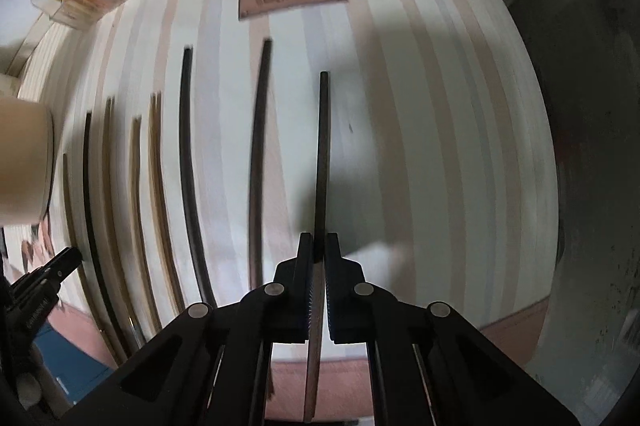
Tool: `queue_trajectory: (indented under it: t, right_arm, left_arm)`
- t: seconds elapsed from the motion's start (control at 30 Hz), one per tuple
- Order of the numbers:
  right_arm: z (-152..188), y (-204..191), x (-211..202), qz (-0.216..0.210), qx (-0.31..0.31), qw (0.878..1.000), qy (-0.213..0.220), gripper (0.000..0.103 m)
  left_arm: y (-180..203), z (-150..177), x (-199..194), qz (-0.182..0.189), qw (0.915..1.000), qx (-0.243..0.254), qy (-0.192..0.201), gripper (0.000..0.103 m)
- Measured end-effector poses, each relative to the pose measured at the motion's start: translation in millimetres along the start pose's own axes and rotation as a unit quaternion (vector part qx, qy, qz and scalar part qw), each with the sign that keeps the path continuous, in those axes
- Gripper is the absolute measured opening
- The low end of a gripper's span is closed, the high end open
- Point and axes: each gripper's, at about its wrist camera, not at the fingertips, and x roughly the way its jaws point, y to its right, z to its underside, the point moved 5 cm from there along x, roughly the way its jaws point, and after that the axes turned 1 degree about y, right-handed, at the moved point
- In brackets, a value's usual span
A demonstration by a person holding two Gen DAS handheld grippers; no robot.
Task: Organize utensils
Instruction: 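Grasp a dark brown chopstick with the right tool while the left grasps a light one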
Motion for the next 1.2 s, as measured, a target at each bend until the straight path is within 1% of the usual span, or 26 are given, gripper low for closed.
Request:
queue_trajectory:
  t: [0.1,0.2,0.27,0.37,0.4,0.5,0.57,0.7,0.77,0.83,0.9,1.0,1.07,1.2]
  right_arm:
    - [14.9,6.1,1.9,-0.007,-0.002,1.000,-0.013,0.005]
    - [22.2,8.8,3.0,-0.009,-0.005,1.000,-0.018,0.005]
    - [21.7,7.4,3.9,-0.006,-0.011,1.000,-0.020,0.005]
    - [21.6,4.4,5.7,0.006,-0.016,0.999,-0.029,0.006]
    - [20.7,2.3,6.7,0.010,-0.020,0.999,-0.032,0.006]
    - [25.1,-4.4,10.2,0.017,-0.030,0.998,-0.048,0.007]
    - [27.4,-13.8,12.2,0.019,-0.036,0.998,-0.049,0.007]
    - [27.6,-23.3,11.6,0.028,-0.033,0.998,-0.038,0.006]
    - [28.6,-25.2,7.7,0.032,-0.039,0.998,-0.023,0.006]
    - [24.6,-37.6,7.3,0.034,-0.046,0.998,-0.019,0.006]
    - [27.5,-46.1,8.8,0.041,-0.058,0.997,-0.027,0.006]
    - [41.2,-51.1,7.0,0.045,-0.066,0.996,-0.045,0.006]
    - [53.3,-51.1,8.8,0.058,-0.074,0.994,-0.054,0.008]
    - [60.3,-48.1,8.8,0.045,-0.063,0.995,-0.055,0.009]
  left_arm:
    - [-5.9,11.5,0.8,0.022,0.9996,-0.010,-0.011,0.004]
    - [-10.3,14.2,-1.4,0.026,0.9996,-0.004,-0.010,0.006]
    - [-8.3,11.9,-0.5,0.017,0.9997,0.010,-0.012,0.009]
    - [3.2,3.2,2.8,-0.001,0.9994,0.032,-0.011,0.009]
    - [9.9,-4.3,3.3,-0.005,0.9993,0.035,-0.010,0.009]
    - [16.6,-7.7,3.2,-0.019,0.9990,0.040,-0.004,0.009]
    - [18.7,-9.8,5.1,-0.025,0.9987,0.045,-0.002,0.009]
    - [27.1,-12.3,4.3,-0.026,0.9986,0.046,-0.001,0.009]
    - [26.4,-8.8,5.5,-0.025,0.9985,0.048,-0.001,0.009]
    - [21.5,-5.9,2.6,-0.024,0.9985,0.049,-0.002,0.009]
    - [19.3,-5.7,3.1,-0.024,0.9985,0.050,-0.001,0.009]
    - [17.7,-4.7,2.8,-0.023,0.9985,0.050,0.001,0.009]
    - [18.3,-4.4,2.9,-0.024,0.9983,0.053,0.002,0.009]
    - [20.1,-4.3,2.9,-0.026,0.9980,0.058,0.001,0.009]
